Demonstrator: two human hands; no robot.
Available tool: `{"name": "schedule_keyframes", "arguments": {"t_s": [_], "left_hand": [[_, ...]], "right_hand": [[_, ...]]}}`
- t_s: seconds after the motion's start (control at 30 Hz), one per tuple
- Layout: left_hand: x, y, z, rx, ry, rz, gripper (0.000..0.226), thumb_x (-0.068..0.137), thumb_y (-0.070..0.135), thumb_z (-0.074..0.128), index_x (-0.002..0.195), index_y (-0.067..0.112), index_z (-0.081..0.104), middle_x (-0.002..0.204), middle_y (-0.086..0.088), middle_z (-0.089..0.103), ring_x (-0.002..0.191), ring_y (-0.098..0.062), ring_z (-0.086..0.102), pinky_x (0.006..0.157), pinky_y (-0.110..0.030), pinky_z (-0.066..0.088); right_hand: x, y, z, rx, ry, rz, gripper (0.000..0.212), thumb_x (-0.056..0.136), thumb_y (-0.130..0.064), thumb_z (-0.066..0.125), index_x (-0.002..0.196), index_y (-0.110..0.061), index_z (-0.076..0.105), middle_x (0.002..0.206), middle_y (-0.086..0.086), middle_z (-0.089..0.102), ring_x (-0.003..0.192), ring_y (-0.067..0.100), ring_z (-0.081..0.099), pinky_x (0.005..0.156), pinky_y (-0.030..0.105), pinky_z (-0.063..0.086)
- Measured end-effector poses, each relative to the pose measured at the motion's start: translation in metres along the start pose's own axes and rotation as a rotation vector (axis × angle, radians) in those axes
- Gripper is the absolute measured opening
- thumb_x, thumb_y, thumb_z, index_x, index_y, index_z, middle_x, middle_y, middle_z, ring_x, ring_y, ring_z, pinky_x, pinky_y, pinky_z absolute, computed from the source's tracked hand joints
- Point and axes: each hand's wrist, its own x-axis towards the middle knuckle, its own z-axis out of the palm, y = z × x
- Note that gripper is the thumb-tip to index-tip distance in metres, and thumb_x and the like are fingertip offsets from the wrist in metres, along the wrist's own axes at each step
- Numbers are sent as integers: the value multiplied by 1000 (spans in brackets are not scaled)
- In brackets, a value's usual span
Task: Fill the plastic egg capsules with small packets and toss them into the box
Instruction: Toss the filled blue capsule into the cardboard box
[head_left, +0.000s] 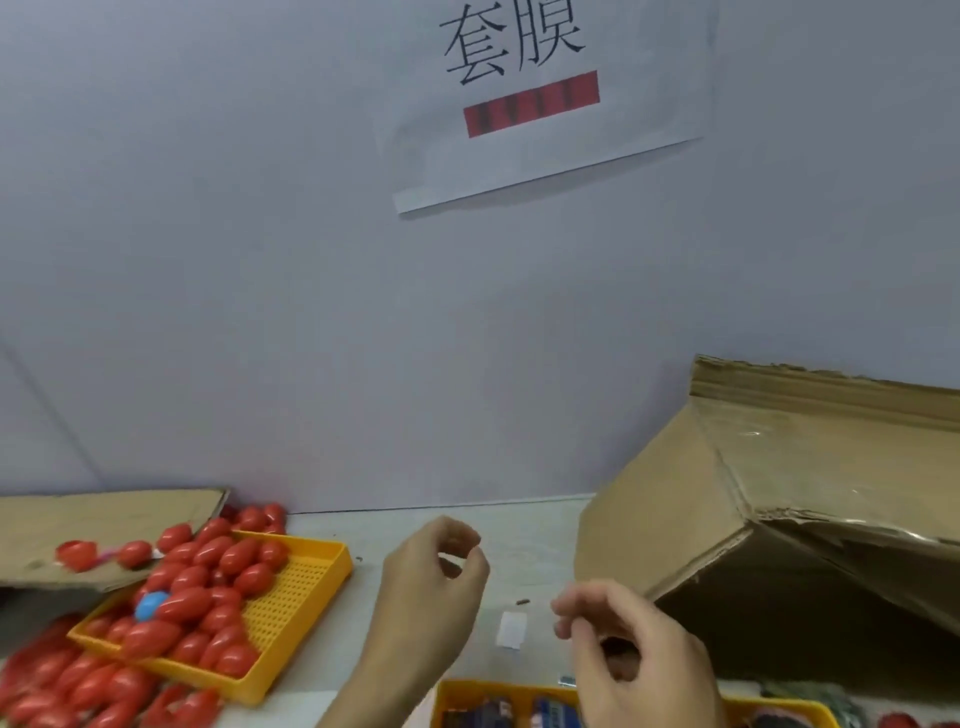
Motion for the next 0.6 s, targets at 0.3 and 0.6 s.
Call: {"name": "schedule_keyframes", "arguments": {"t_s": [0.3, 0.6], "left_hand": [[90, -94, -93, 422, 149, -132, 16, 89, 15, 64, 104, 11, 67, 94, -3, 67, 76, -9, 58, 56, -18, 42], [165, -125, -99, 984, 200, -331, 32, 94, 16, 49, 125, 9, 53, 132, -21, 50, 126, -37, 42, 106, -42, 36]], "right_hand": [[2, 4, 4, -7, -12, -2, 57, 79, 7, 66, 72, -50, 66, 65, -16, 71, 67, -3, 64, 58, 9, 46], [10, 28, 5, -74, -61, -41, 54, 77, 3, 70, 74, -51, 69, 64, -21, 68, 59, 1, 64, 62, 3, 44]]}}
